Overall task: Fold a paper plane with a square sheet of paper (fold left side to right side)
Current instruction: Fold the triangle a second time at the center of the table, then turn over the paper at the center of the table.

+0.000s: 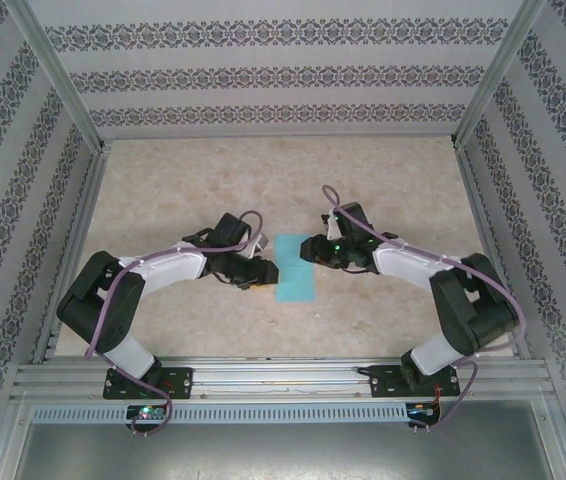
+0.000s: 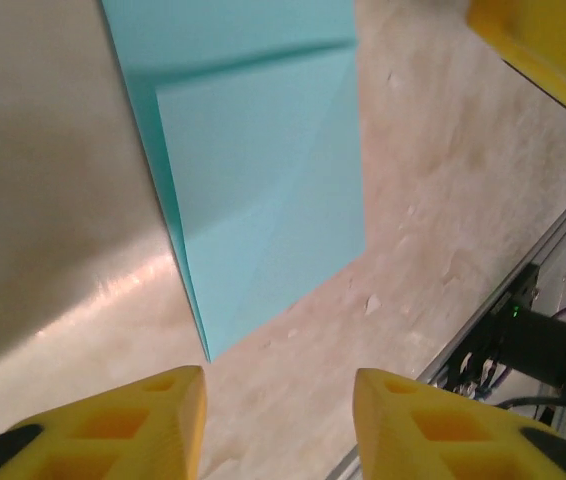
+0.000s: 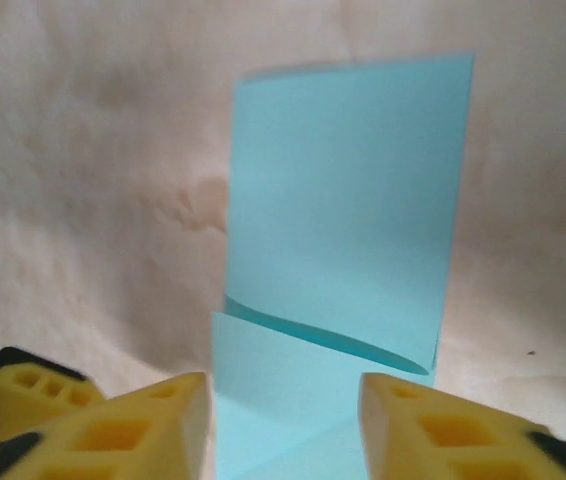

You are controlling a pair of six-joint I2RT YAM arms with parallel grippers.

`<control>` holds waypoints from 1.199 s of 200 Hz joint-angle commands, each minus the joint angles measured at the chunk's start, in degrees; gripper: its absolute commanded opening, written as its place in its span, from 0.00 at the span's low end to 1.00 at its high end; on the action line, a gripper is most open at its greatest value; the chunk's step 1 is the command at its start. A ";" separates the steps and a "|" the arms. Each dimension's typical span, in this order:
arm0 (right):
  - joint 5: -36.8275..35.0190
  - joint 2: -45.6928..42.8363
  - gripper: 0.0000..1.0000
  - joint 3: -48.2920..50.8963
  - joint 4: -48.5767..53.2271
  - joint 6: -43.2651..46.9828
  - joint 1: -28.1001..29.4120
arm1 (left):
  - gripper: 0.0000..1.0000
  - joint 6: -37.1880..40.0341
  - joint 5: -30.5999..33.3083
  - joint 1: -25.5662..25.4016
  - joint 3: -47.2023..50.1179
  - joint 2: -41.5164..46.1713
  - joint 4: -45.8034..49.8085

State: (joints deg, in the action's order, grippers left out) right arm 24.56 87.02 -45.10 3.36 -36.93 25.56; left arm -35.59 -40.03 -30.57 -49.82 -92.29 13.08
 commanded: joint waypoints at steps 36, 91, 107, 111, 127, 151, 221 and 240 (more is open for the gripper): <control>-7.28 -11.62 0.74 6.72 -1.03 1.18 -2.00 | 0.49 3.27 -1.68 3.38 -5.96 -6.63 -1.67; -7.42 -16.85 0.80 11.79 -1.55 0.32 -2.88 | 0.36 3.43 -5.42 3.41 -9.93 -14.50 -4.59; -7.57 -17.79 0.80 12.87 -1.42 0.10 -3.13 | 0.33 3.44 -6.02 3.33 -10.43 -15.75 -4.90; -7.64 -17.99 0.80 13.14 -1.36 0.05 -3.15 | 0.32 3.50 -6.08 3.38 -10.46 -15.96 -4.91; -7.70 -18.63 0.80 13.89 -1.24 0.10 -3.46 | 0.30 3.43 -6.33 3.32 -10.44 -16.74 -5.21; -7.43 -19.04 0.80 14.52 -1.24 0.19 -3.76 | 0.25 3.40 -6.78 3.30 -10.12 -17.02 -5.78; 1.81 -14.13 0.71 15.37 -9.81 -3.55 -3.20 | 0.05 1.58 -4.41 3.27 -6.15 -11.16 -11.06; 2.17 -12.09 0.72 16.59 -15.91 -7.35 -2.21 | 0.04 -1.14 -2.84 3.26 -2.78 -7.52 -16.31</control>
State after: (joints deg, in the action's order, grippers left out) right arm 23.44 72.71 -30.63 -3.68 -39.16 22.28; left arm -33.91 -44.58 -27.64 -55.96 -105.62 4.47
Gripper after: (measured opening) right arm 0.710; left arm 0.048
